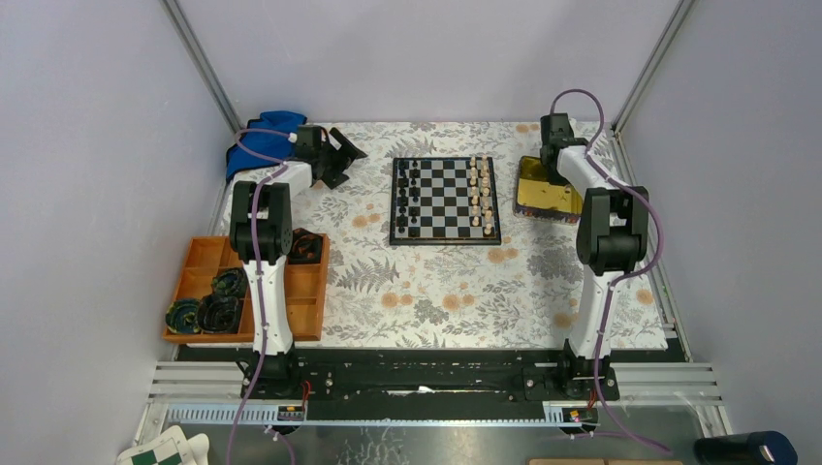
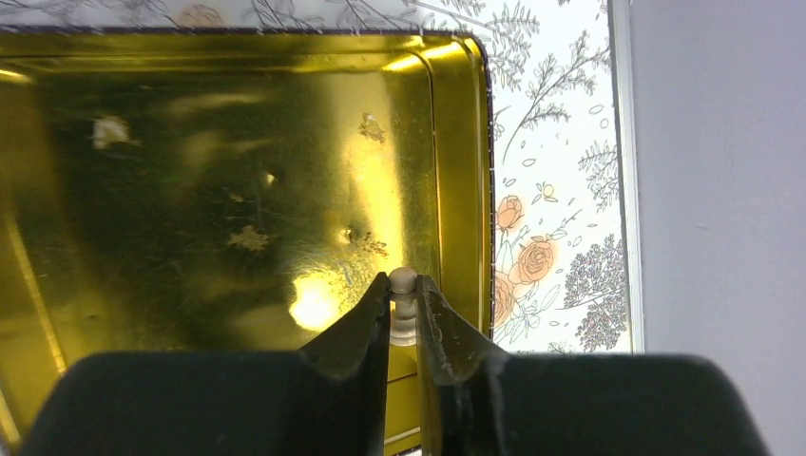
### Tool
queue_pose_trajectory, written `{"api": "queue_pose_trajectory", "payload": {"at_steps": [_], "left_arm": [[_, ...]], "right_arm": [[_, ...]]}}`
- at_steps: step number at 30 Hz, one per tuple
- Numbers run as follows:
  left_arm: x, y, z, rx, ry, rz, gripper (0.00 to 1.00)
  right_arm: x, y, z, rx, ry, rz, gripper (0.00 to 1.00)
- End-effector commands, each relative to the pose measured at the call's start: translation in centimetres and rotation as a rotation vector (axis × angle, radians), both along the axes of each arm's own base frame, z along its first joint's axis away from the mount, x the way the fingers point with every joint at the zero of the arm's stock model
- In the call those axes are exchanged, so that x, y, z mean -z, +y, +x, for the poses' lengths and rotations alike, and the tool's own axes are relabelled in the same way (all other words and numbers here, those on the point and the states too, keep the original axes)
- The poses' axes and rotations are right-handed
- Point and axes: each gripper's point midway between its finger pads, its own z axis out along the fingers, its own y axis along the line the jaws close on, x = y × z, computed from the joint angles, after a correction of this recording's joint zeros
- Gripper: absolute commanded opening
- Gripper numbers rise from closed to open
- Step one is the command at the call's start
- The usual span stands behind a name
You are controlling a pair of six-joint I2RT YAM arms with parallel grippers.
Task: Set up the chess pieces on the board
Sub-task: Pick up the chess piece from the storage box, then place the chess piece on the chessboard.
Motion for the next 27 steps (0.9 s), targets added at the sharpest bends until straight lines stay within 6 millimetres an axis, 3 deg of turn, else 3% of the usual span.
{"api": "queue_pose_trajectory", "payload": {"at_steps": [1, 6, 10, 18, 27], "left_arm": [[8.0, 0.9, -5.7, -0.004, 0.273, 0.048, 0.99], [7.5, 0.8, -5.9, -0.004, 0.263, 0.045, 0.99], [7.3, 0.8, -6.1, -0.006, 0.261, 0.043, 0.99], [6.7, 0.4, -6.4, -0.005, 0.253, 0.037, 0.99], [5.9, -0.2, -6.1, 0.004, 0.237, 0.025, 0.99]], "right_arm": [[-5.5, 1.7, 1.5, -0.06, -0.158, 0.007, 0.0], [-8.3, 3.8, 1.3, -0.11, -0.238, 0.013, 0.0], [-10.2, 6.7, 0.8, -0.174, -0.309, 0.031, 0.0], [-12.6, 15.0, -1.4, -0.371, -0.426, 0.098, 0.0], [-12.2, 24.7, -4.1, -0.588, -0.542, 0.24, 0.0]]}}
